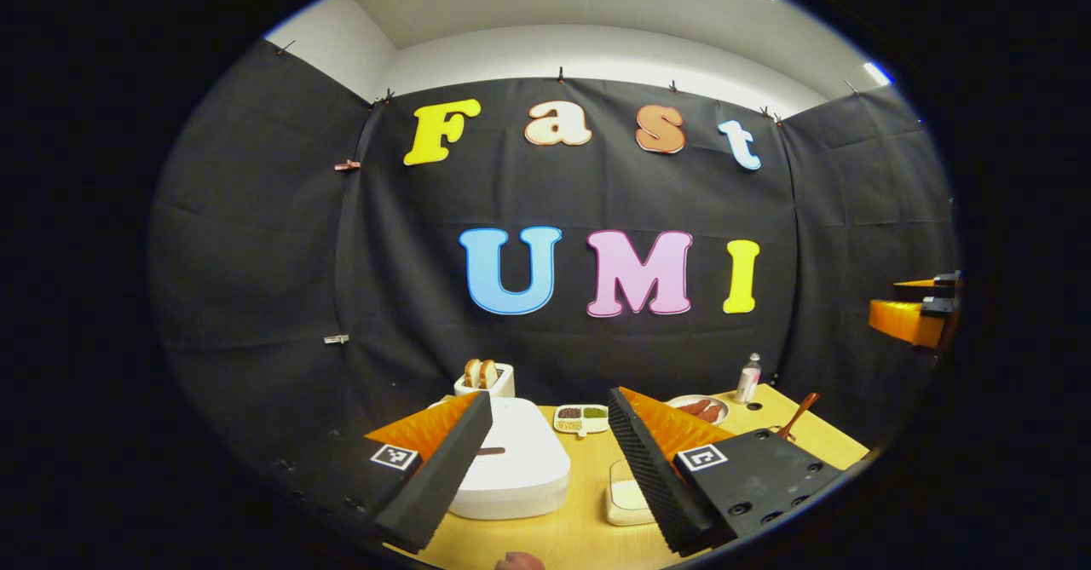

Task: Close the left gripper, press the button to open the rice cooker; take a wooden spoon from the chopstick holder with the right hand, scoop a spoonful of rice and pour it into the rice cooker, then put the wooden spoon back into the chopstick holder.

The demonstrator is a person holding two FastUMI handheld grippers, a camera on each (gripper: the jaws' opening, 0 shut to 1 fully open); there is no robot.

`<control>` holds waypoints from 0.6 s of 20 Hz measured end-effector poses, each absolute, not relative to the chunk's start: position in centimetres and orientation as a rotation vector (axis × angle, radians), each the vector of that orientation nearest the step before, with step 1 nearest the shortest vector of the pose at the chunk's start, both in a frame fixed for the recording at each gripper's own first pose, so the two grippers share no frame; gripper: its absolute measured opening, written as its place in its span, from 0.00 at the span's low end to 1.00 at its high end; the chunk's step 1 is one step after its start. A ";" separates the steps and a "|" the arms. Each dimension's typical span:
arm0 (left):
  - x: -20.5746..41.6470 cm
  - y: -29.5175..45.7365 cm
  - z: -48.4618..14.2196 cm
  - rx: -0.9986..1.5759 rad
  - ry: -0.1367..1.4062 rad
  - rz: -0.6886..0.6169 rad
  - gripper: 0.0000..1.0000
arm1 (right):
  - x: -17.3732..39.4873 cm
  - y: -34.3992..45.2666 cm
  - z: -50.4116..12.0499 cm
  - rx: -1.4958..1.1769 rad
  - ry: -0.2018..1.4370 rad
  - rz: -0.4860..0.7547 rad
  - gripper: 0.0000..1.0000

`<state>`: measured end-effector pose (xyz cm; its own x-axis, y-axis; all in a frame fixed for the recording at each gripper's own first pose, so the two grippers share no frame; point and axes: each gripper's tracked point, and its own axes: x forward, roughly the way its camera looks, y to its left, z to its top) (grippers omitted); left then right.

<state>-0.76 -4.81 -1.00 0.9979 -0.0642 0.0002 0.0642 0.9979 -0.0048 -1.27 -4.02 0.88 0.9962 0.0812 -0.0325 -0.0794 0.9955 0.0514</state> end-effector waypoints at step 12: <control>-3.1 -7.8 0.9 0.038 -0.048 -0.041 0.95 | -1.3 -4.0 -1.0 0.083 0.056 0.147 0.98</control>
